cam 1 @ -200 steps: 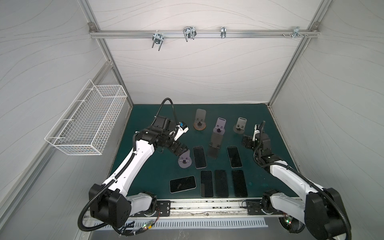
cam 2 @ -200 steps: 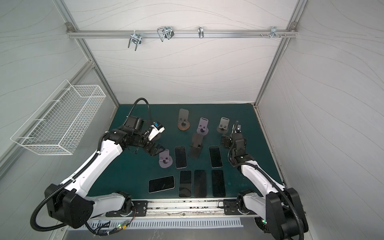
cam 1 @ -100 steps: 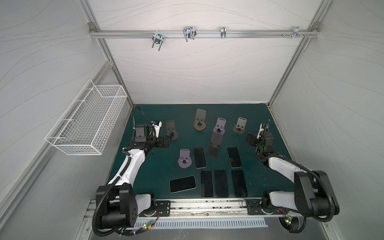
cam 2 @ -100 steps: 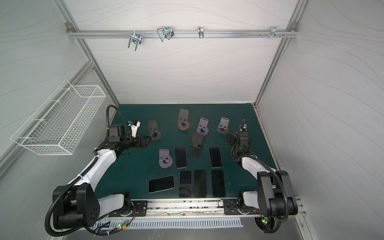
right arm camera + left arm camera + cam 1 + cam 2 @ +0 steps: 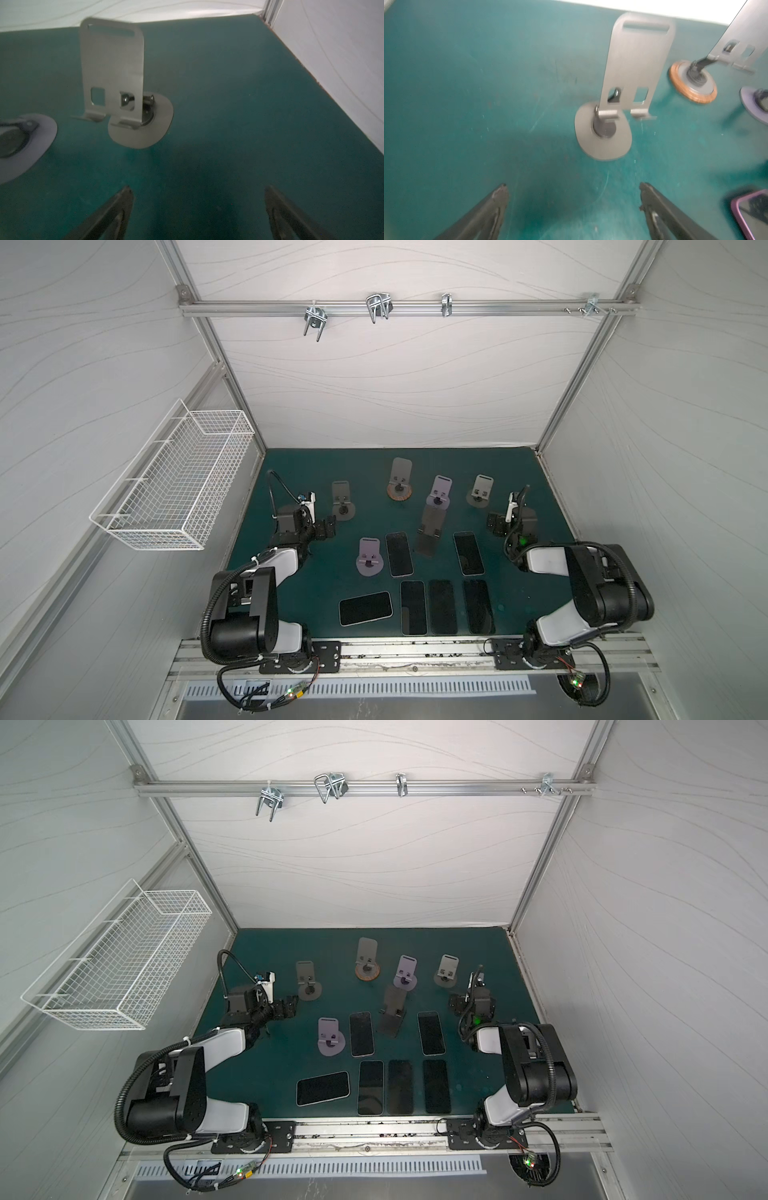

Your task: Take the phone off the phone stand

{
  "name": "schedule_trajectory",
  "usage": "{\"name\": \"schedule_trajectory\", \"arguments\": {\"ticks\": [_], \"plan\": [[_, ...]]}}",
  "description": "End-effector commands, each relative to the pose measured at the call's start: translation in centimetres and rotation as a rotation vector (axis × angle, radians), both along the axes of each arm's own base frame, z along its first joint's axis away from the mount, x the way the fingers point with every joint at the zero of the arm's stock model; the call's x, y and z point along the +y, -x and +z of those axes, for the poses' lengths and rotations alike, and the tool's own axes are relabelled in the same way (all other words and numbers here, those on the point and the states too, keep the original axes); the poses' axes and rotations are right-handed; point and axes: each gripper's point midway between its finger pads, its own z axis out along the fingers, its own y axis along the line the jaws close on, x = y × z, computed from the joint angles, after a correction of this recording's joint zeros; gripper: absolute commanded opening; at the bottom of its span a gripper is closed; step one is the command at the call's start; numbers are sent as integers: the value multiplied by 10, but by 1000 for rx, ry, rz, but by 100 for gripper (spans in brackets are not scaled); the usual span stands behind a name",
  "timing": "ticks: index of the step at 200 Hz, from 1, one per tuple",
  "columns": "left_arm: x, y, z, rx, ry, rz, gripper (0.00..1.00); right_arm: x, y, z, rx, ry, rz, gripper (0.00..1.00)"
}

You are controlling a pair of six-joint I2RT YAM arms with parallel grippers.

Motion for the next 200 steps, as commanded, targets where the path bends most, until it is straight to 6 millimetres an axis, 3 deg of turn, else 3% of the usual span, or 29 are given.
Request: {"name": "schedule_trajectory", "arguments": {"ticks": [1, 47, 63, 200], "plan": [[2, -13, 25, -199, 4, 10, 100, 3, -13, 21, -97, 3, 22, 99], [5, -14, 13, -246, 1, 33, 100, 3, -12, 22, -126, 42, 6, 99], [7, -13, 14, -243, -10, 53, 100, 12, -10, 22, -125, 76, 21, 99], [1, -16, 12, -236, -38, 41, 100, 11, -9, 23, -129, 70, 18, 99]]}}
